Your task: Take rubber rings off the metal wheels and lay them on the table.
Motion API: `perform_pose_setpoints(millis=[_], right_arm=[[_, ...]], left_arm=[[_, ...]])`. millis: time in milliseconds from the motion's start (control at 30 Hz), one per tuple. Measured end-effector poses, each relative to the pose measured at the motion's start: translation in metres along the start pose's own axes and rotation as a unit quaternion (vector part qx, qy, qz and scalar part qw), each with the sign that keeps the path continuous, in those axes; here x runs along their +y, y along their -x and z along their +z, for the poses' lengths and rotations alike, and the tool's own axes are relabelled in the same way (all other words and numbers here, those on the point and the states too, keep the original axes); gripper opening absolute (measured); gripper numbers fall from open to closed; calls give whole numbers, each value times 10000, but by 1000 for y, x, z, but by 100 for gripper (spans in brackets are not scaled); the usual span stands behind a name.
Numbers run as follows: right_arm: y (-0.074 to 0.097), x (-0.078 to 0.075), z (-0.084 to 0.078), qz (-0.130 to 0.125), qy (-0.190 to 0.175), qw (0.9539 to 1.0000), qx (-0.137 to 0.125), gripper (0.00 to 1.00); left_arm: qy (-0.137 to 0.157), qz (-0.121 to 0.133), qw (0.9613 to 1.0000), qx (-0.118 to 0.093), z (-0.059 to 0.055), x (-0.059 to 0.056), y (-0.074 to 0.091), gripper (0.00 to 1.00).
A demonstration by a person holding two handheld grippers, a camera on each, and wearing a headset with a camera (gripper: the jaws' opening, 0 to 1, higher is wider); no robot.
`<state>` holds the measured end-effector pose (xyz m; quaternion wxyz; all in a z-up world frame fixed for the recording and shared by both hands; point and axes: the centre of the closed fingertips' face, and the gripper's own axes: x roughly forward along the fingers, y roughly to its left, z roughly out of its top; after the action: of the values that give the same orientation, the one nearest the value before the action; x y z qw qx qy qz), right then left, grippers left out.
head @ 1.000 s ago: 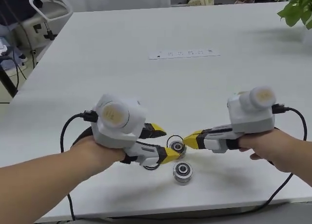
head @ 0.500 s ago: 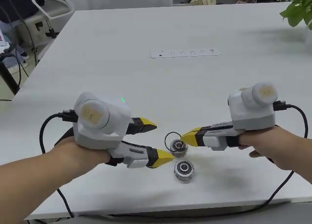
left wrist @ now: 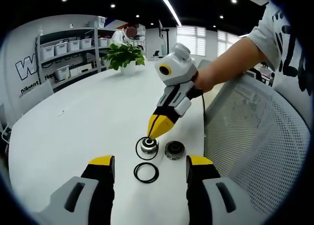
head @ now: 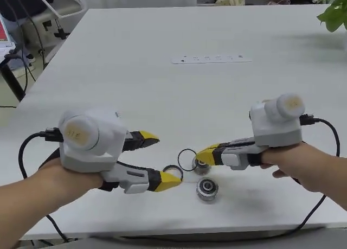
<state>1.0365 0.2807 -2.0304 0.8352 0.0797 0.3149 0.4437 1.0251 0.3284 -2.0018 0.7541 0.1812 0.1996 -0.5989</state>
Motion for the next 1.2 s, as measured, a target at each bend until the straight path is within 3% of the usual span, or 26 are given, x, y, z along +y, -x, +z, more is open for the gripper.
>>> perform_pose_setpoints(millis=[800,1200], right_arm=[[-25,13,-11,269,-18,9994,239,0],[-32,12,-19,268,-6,9989,372,0]], left_arm=[[210,259,9994,-3,-12,3,20,61],[308,325,9990,35,-21,4,26,61]])
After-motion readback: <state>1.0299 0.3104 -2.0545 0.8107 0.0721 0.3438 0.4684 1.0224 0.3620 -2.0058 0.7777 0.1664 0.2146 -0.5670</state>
